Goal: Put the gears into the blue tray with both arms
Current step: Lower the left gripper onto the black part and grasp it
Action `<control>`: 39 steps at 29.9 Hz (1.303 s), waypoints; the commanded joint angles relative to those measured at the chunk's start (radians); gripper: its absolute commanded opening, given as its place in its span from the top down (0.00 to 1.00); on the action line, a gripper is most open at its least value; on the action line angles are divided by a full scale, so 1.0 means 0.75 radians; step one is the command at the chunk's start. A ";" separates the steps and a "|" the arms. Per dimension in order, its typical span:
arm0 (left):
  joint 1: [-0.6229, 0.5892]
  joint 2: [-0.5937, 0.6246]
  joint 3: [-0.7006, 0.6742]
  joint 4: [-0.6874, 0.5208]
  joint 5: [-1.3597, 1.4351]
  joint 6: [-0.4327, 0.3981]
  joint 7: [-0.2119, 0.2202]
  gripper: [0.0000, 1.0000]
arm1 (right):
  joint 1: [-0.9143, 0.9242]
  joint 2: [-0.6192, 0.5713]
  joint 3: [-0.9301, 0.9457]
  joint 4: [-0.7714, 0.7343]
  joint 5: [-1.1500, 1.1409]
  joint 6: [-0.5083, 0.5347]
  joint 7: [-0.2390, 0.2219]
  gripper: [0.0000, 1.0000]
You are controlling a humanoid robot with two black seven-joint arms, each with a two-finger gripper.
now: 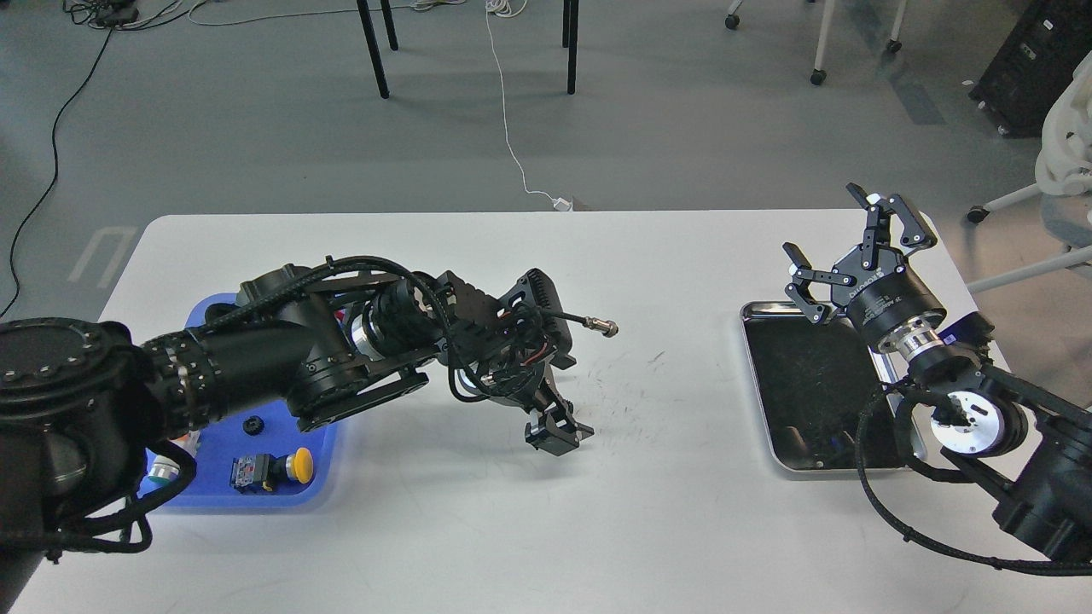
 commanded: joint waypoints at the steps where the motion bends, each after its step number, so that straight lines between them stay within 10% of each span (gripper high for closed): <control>1: -0.004 -0.015 0.026 -0.005 0.000 0.000 0.000 0.04 | 0.008 0.001 0.004 0.001 0.000 0.000 0.000 0.02; 39: -0.026 -0.004 0.032 0.068 0.000 0.004 0.000 0.06 | 0.010 -0.030 0.026 0.005 -0.004 0.004 0.000 0.02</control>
